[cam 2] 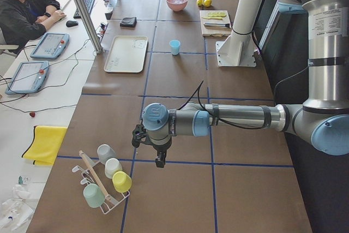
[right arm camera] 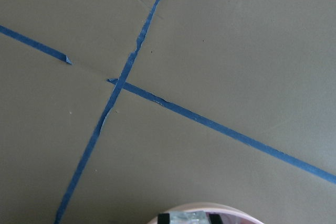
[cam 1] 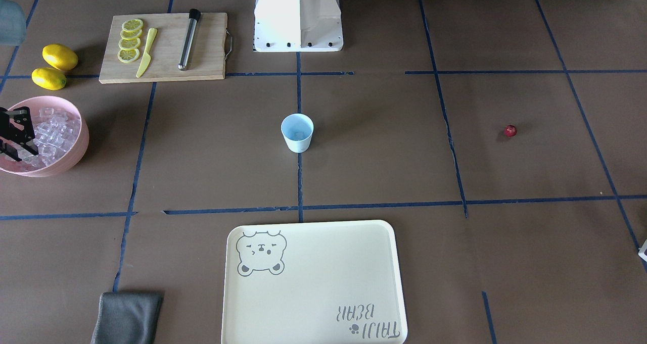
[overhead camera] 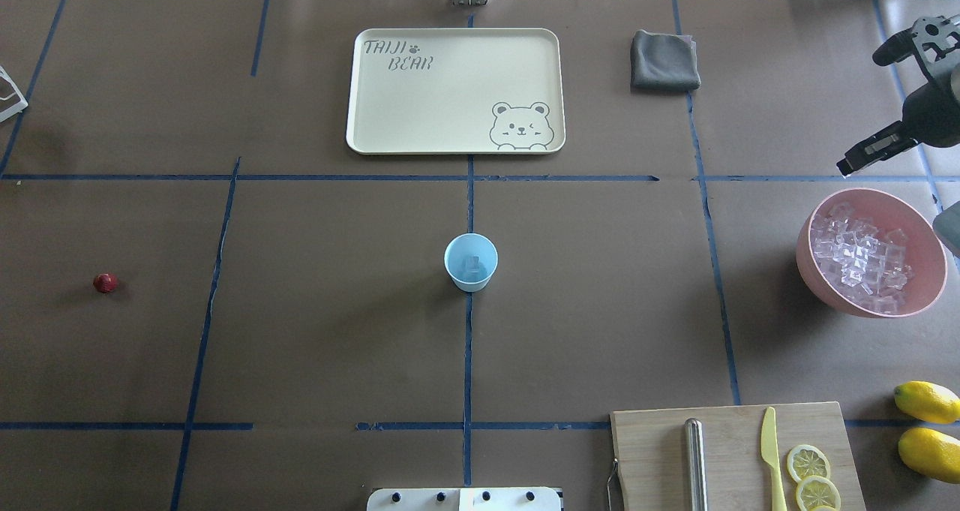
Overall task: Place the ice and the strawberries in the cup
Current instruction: 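Carry the ice cube with the right gripper over the blue cup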
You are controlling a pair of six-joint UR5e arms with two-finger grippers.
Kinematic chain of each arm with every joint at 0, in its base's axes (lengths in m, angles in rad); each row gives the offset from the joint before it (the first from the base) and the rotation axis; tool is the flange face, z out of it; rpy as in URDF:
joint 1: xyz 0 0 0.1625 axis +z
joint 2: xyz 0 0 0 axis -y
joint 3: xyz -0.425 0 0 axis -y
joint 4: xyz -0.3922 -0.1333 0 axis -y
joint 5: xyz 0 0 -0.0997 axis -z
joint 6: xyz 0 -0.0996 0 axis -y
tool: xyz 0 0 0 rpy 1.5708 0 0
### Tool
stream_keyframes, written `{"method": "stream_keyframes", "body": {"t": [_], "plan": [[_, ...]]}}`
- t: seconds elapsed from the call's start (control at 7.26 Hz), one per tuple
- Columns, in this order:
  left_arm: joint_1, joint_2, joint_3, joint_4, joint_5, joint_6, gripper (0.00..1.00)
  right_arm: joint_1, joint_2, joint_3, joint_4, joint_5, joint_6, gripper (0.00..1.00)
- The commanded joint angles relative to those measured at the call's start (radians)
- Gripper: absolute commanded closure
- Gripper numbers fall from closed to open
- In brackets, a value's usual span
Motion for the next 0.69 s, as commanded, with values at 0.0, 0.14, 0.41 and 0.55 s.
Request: {"method": "stream_keyframes", "body": {"t": [0.0, 0.14, 0.41, 0.55], "plan": [[0.0, 0.001, 0.0, 0.0, -0.007, 0.0, 0.0, -0.078, 0.142, 0.004, -0.072, -0.006, 0.196, 1.0], [0.0, 0.001, 0.003, 0.0, -0.024, -0.002, 0.0, -0.176, 0.219, -0.006, -0.073, -0.056, 0.322, 1.0], [0.0, 0.001, 0.003, 0.0, -0.026, 0.0, 0.0, -0.334, 0.343, -0.007, -0.073, -0.173, 0.57, 1.0], [0.0, -0.001, 0.004, 0.0, -0.024, 0.0, 0.0, -0.42, 0.406, -0.009, -0.075, -0.251, 0.703, 1.0]]}}
